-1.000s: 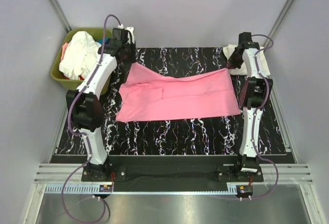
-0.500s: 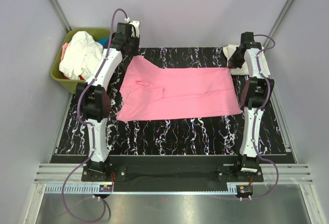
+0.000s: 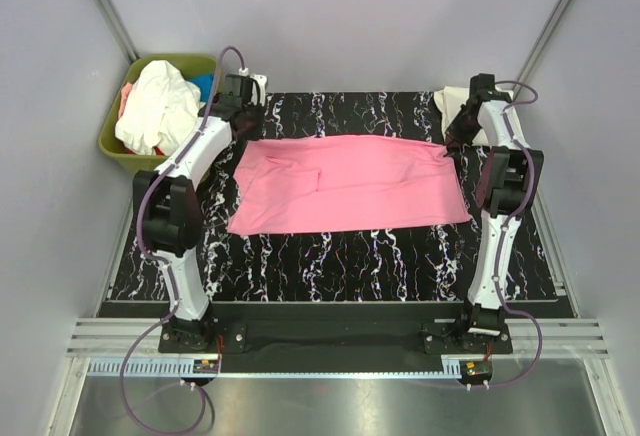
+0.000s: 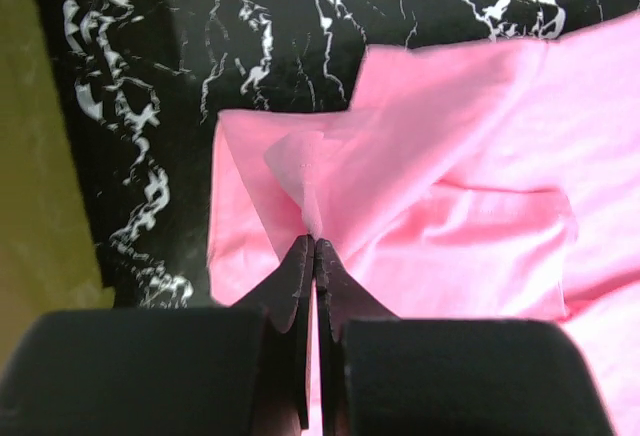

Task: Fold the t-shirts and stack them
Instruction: Fold the tshirt

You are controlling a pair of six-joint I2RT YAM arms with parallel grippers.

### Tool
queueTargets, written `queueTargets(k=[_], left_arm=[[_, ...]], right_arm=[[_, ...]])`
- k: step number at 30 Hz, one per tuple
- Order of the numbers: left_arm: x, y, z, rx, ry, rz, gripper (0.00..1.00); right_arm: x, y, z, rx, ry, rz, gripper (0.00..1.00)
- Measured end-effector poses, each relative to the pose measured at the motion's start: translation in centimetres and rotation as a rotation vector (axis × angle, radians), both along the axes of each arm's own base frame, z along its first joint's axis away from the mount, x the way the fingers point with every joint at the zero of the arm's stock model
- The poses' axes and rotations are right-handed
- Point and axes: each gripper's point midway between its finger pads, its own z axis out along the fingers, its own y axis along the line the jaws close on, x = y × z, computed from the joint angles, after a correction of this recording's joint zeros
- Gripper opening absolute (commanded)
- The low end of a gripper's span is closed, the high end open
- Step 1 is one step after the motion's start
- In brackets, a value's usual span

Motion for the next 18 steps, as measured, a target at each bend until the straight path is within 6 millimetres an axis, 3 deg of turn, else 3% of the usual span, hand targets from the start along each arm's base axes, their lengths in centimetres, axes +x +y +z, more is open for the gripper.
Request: queueTargets(k=[7, 10, 18], left_arm=[[-2.6, 1.3, 3.7, 0.007, -0.091, 0.026, 0.0], [-3.6, 1.6, 4.2, 0.01, -0.107, 0.033, 0.0], [-6.7, 2.4, 0.7, 0.04, -0.029, 0.043, 0.0]], right_arm=[[-1.5, 0.0, 0.2, -0.01, 0.004, -0.004, 0.0], [-2.1, -0.4, 0.2, -0.027, 0.009, -0.013, 0.0], [-4.3, -2.4, -0.7, -0.048, 0.049, -0.061, 0.0]])
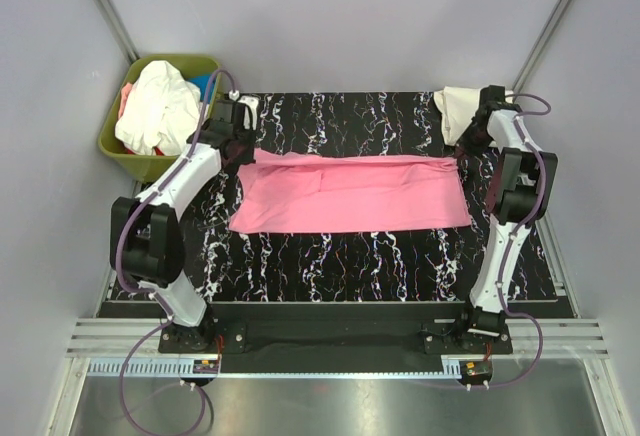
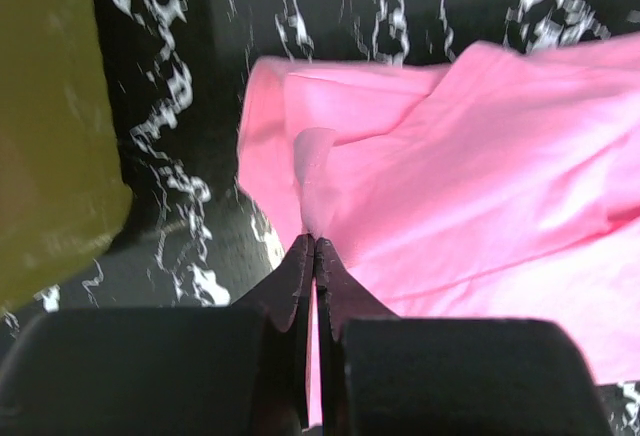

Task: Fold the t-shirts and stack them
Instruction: Fold the tshirt

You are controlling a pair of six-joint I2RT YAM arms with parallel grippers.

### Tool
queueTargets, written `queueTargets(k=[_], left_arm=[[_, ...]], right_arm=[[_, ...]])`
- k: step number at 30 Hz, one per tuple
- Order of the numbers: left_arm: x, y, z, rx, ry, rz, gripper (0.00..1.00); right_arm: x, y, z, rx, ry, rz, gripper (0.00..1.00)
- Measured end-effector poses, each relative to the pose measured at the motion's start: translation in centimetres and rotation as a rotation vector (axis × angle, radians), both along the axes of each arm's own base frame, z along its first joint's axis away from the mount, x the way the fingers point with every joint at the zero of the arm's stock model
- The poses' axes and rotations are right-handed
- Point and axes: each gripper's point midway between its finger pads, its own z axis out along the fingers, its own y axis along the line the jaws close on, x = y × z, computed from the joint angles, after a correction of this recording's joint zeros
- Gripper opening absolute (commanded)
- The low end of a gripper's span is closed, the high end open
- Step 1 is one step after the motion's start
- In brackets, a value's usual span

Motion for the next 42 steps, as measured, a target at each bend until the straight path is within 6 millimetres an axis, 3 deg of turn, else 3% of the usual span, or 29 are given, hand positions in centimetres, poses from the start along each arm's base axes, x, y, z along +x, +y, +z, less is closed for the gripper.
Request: queueTargets(k=[6, 12, 21, 25, 27, 29, 30, 33, 34, 35, 38, 42], left_arm=[[-1.9, 0.1, -2.4, 0.015, 0.059, 0.01, 0.0], [-2.6, 0.3, -2.2, 0.032, 0.052, 0.031, 0.0], [-2.7, 0.7, -1.0, 0.032, 0.021, 0.064, 0.0], [-2.8, 0.9, -1.2, 0.039, 0.025, 0.075, 0.0], [-3.3, 1.1, -1.7, 0.043, 0.039, 0.084, 0.0], [-4.2, 1.3, -2.5, 0.043, 0.066, 0.093, 0.0], [-4.6, 1.4, -2.8, 0.043, 0.08, 0.099, 0.0], [-6.6, 2.0, -4.4, 0.056, 0.148, 0.12, 0.42], [-7.3, 2.2, -4.9, 0.06, 0.171, 0.129, 0.57], [-7.9, 2.3, -5.4, 0.063, 0.192, 0.137, 0.64], [-9.5, 2.6, -6.1, 0.055, 0.241, 0.168, 0.7], [-10.2, 2.4, -5.3, 0.022, 0.234, 0.204, 0.69]], right_arm=[[-0.6, -1.1, -0.4, 0.002, 0.007, -0.023, 0.0], [-0.8, -0.9, 0.2, 0.0, -0.004, -0.019, 0.0], [-1.8, -0.8, 5.6, -0.023, -0.103, -0.008, 0.0], [-2.6, -0.7, 6.3, -0.03, -0.118, -0.005, 0.0], [-3.3, -0.7, 5.3, -0.03, -0.095, -0.007, 0.05], [-4.4, -0.8, 3.7, -0.04, -0.052, -0.022, 0.18], [-5.2, -0.9, 2.9, -0.043, -0.024, -0.032, 0.37], [-7.2, -1.7, 0.9, -0.067, 0.046, -0.081, 0.7], [-7.8, -2.1, 0.4, -0.073, 0.065, -0.102, 0.74], [-8.3, -2.7, 0.1, -0.077, 0.081, -0.124, 0.76], [-9.4, -4.4, -0.2, -0.091, 0.101, -0.184, 0.77], [-9.5, -5.2, 1.8, -0.093, 0.05, -0.227, 0.74]])
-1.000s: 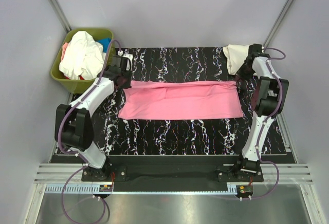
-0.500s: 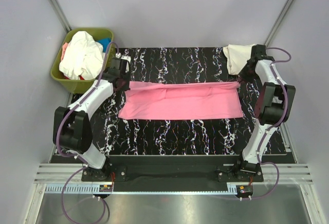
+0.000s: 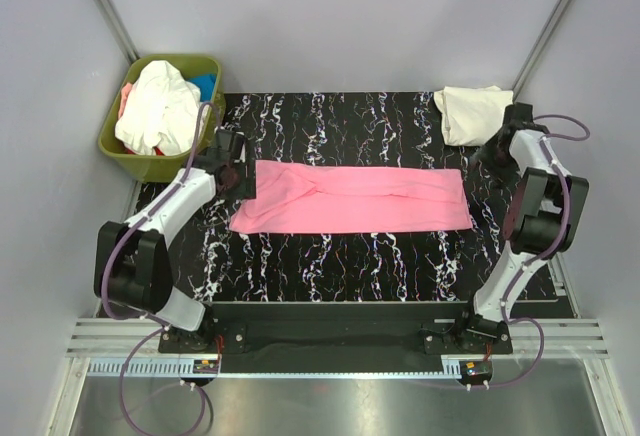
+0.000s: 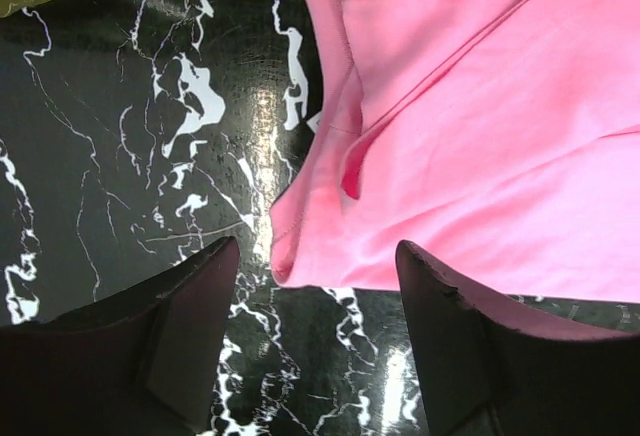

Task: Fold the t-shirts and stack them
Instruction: Fold the tshirt

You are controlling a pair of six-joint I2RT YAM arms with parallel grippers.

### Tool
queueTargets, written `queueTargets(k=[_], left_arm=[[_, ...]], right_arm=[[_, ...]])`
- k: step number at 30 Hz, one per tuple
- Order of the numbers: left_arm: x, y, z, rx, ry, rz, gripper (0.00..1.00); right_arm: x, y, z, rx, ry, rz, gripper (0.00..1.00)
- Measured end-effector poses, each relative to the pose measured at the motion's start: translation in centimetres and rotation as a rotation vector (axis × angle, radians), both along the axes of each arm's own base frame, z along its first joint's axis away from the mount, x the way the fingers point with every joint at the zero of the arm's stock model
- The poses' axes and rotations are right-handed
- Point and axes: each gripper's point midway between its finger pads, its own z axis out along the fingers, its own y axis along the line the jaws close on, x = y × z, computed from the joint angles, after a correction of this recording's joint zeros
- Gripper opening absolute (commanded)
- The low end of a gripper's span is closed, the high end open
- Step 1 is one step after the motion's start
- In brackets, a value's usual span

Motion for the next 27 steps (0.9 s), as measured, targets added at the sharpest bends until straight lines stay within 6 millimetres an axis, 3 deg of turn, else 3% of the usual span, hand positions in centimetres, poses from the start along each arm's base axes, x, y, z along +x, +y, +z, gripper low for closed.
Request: queueTargets(k=[5, 8, 12, 18, 23, 25, 27], left_arm=[[0.1, -1.4, 0.4, -0.047, -0.019, 0.022, 0.67], [0.4, -3.0, -0.5, -0.074, 0.006, 0.023, 0.65], [0.6, -4.6, -2.7, -0.112, 0.061, 0.034, 0.63], [1.5, -5.8, -6.0, -0.137, 0.152, 0.067, 0.62], [5.2, -7.0, -7.5, -0.12, 0.198, 0.08, 0.61], [8.8, -8.0, -7.2, -0.126, 0.183, 0.084, 0.61], [12.9, -9.1, -7.1, -0.142, 0.151, 0.087, 0.61]], right_arm=[[1.5, 3.1, 3.9, -0.007, -0.124, 0.077, 0.72], [2.8, 8.1, 4.4, 0.015, -0.158, 0.206, 0.7], [2.8, 13.7, 2.4, 0.088, -0.124, 0.352, 0.68], [1.0, 16.7, -3.4, 0.165, 0.029, 0.434, 0.65], [-0.7, 19.6, -3.7, 0.215, 0.049, 0.495, 0.61], [-2.9, 22.0, -3.6, 0.275, 0.055, 0.518, 0.61], [-6.6, 25.6, -3.4, 0.348, 0.087, 0.543, 0.61]])
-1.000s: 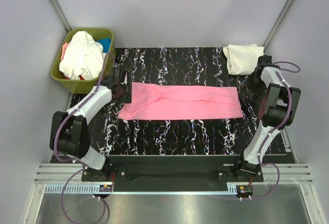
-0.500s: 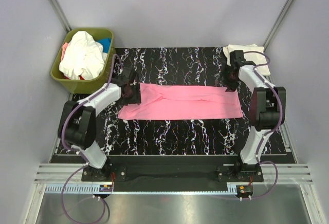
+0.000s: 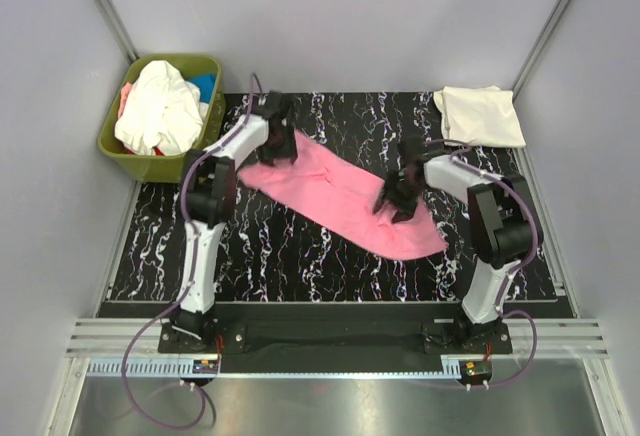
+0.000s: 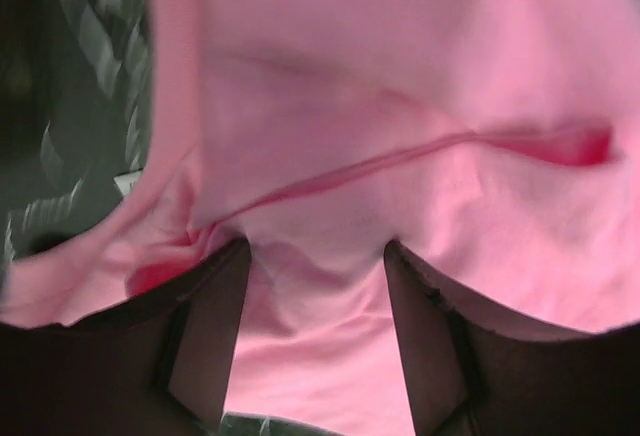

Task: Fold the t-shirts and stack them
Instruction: Fold the tshirt

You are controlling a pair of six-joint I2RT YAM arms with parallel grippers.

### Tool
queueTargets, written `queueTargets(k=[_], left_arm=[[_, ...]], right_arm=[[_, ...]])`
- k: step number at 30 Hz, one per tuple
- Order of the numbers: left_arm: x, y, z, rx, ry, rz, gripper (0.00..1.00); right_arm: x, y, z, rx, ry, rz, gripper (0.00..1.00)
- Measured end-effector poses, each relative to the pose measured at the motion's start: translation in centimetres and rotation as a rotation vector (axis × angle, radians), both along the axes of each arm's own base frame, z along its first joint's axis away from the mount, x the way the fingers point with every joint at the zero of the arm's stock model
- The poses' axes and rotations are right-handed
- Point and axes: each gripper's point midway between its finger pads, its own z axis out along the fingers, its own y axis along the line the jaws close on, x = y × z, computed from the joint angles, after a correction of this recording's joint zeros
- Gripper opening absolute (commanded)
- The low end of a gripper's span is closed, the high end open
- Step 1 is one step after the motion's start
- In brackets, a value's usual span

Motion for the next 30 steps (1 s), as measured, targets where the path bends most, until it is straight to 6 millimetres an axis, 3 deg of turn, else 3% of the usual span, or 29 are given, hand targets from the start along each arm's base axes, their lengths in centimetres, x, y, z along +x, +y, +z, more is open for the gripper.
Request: queueTargets(k=[3, 5, 7, 9, 10, 12, 15, 18, 20, 22, 24, 26, 27, 30], left_arm=[[7.9, -2.7, 0.8, -0.094, -0.105, 0.007, 0.64], [12.3, -4.8, 1.8, -0.207, -0.204, -0.005, 0.67], [13.2, -6.2, 2.3, -0.298, -0.233, -0.02, 0.78], [13.5, -6.9, 3.5, -0.361, -0.266, -0.033, 0.89], [13.2, -7.2, 4.3, -0.381, -0.273, -0.041, 0.99], [12.9, -7.9, 7.2, -0.419, -0.308, -0.069, 0.99], [12.7, -8.4, 13.9, -0.463, -0.415, -0.117, 0.99], [11.4, -7.7, 21.6, -0.488, -0.536, -0.151, 0.99], [9.3, -5.8, 26.8, -0.489, -0.61, -0.152, 0.99], [6.4, -3.3, 29.9, -0.464, -0.649, -0.136, 0.99], [3.5, -1.1, 31.1, -0.435, -0.664, -0.114, 0.99], [-0.3, 1.0, 29.9, -0.398, -0.632, -0.083, 0.99], [-2.6, 1.6, 28.2, -0.382, -0.599, -0.075, 0.99], [-8.2, 2.3, 22.4, -0.354, -0.456, -0.064, 0.99]], right_arm=[[-7.4, 9.4, 1.9, 0.11, 0.072, 0.181, 0.66], [-12.5, 16.8, 4.7, 0.184, 0.068, 0.376, 0.71], [-16.3, 22.0, 8.2, 0.263, 0.033, 0.527, 0.73], [-18.3, 24.4, 12.5, 0.329, -0.032, 0.601, 0.74], [-17.8, 24.2, 14.3, 0.336, -0.075, 0.594, 0.75], [-15.1, 22.6, 17.1, 0.323, -0.158, 0.532, 0.74], [-9.2, 18.7, 19.0, 0.267, -0.257, 0.391, 0.75], [-5.4, 15.1, 17.5, 0.188, -0.264, 0.29, 0.74], [-4.1, 14.1, 15.6, 0.144, -0.236, 0.269, 0.74], [-3.2, 14.1, 13.5, 0.107, -0.191, 0.279, 0.74], [-2.1, 14.8, 11.1, 0.072, -0.145, 0.299, 0.73], [-0.8, 15.6, 8.8, 0.051, -0.12, 0.312, 0.72], [0.1, 16.0, 6.8, 0.031, -0.092, 0.32, 0.72], [1.3, 16.3, 4.1, 0.006, -0.051, 0.321, 0.69]])
